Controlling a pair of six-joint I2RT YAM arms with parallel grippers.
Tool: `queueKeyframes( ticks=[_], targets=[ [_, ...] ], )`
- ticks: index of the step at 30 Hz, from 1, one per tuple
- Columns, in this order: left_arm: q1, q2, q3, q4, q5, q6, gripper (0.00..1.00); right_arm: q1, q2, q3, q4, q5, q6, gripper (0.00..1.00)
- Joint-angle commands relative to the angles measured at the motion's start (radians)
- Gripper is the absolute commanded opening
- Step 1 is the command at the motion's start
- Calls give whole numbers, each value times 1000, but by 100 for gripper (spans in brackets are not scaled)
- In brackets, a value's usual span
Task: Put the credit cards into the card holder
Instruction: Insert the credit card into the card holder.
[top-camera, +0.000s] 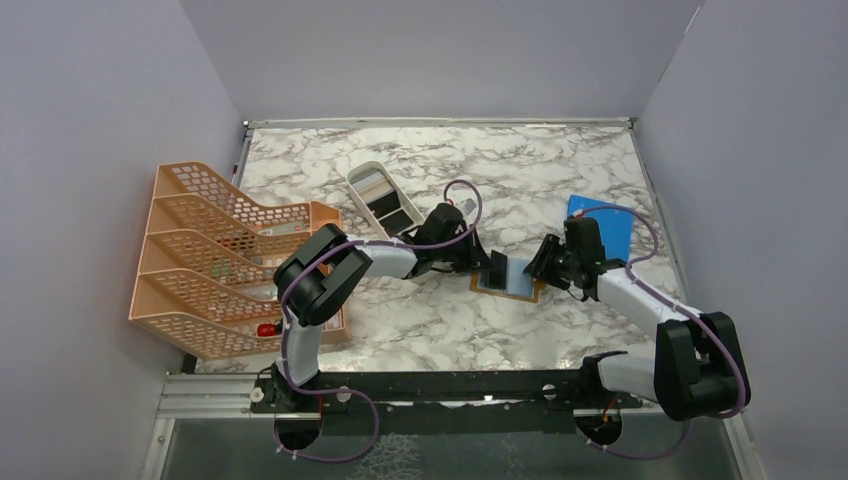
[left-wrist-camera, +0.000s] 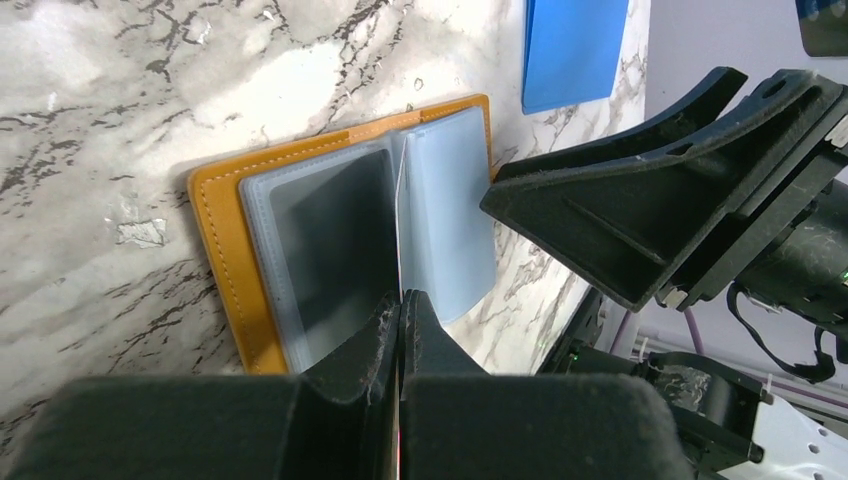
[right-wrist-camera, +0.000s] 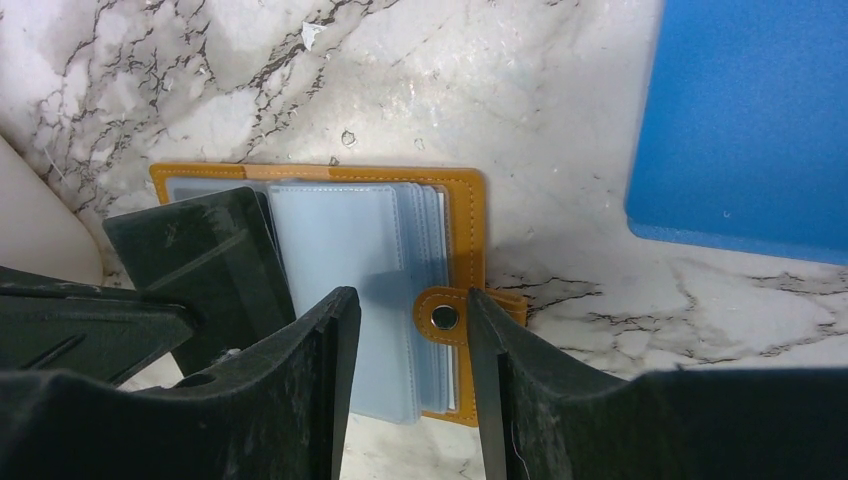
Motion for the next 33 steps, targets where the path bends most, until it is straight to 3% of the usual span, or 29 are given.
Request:
queueKeyframes(
  ticks=[1,33],
  targets=[
    [-5,28,26,16,3,23,0,-3,5,-10,-10,32,-20,48],
    [-34,20,68,-2,3,-49,0,-3,-19,22,-42,90,-35,45]
  ],
)
